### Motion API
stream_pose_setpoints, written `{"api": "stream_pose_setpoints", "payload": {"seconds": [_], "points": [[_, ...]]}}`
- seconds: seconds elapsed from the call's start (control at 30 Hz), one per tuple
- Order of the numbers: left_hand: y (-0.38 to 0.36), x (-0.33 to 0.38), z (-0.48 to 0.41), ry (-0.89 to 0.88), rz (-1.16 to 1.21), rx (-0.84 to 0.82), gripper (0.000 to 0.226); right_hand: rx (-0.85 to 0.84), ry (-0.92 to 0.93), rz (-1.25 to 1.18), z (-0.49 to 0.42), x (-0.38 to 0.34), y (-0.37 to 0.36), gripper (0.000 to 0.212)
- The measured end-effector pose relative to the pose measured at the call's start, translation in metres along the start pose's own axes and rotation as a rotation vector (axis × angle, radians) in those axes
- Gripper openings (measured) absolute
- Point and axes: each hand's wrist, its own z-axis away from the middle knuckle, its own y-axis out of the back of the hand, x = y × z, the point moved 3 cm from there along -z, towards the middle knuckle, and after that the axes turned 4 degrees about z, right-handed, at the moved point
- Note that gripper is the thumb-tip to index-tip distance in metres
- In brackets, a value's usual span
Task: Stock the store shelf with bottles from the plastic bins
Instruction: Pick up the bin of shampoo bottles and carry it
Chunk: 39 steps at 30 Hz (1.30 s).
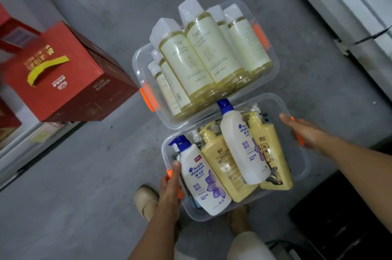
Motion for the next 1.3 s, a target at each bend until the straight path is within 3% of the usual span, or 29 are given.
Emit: {"api": "stream_pose_setpoints", "payload": {"seconds": [0.1,0.17,0.27,0.4,0.5,0.67,0.77,0.83,0.9,0.97,1.07,1.3], "points": [[0.012,-0.002,-0.005,-0.003,0.006,0.006,0.103,-0.014,-0.019,0.003,0.013,0.002,-0.002,0.090],[0.024,-0.002,-0.003,0.027,-0.011,0.002,0.122,-0.028,-0.024,-0.006,0.027,0.004,-0.005,0.103],[0.041,0.013,0.028,0.031,-0.028,0.012,0.105,-0.067,-0.056,0.025,0.057,0.002,-0.013,0.120],[0.080,0.028,0.058,-0.013,-0.086,0.012,0.112,-0.102,-0.100,-0.002,0.103,0.003,-0.024,0.126],[0.111,0.044,0.092,-0.042,-0.116,0.022,0.101,-0.107,-0.089,-0.019,0.144,0.000,-0.030,0.129],[0.169,0.067,0.154,-0.079,-0.134,0.037,0.112,-0.113,-0.069,-0.037,0.237,-0.043,-0.041,0.116],[0.209,0.071,0.189,-0.082,-0.126,0.027,0.123,-0.111,-0.061,-0.036,0.274,-0.061,-0.042,0.122],[0.235,0.068,0.215,-0.086,-0.084,0.025,0.115,-0.120,-0.032,0.011,0.292,-0.074,-0.043,0.121],[0.262,0.062,0.243,-0.098,-0.019,0.040,0.085,-0.122,-0.001,0.047,0.307,-0.091,-0.048,0.123],[0.289,0.056,0.264,-0.099,0.032,0.079,0.071,-0.105,0.033,0.087,0.335,-0.120,-0.059,0.131],[0.335,0.049,0.291,-0.070,0.125,0.105,0.082,-0.110,0.139,0.145,0.377,-0.162,-0.087,0.135],[0.447,0.022,0.322,-0.054,0.404,0.199,0.077,-0.140,0.279,0.380,0.510,-0.242,-0.187,0.115]]}}
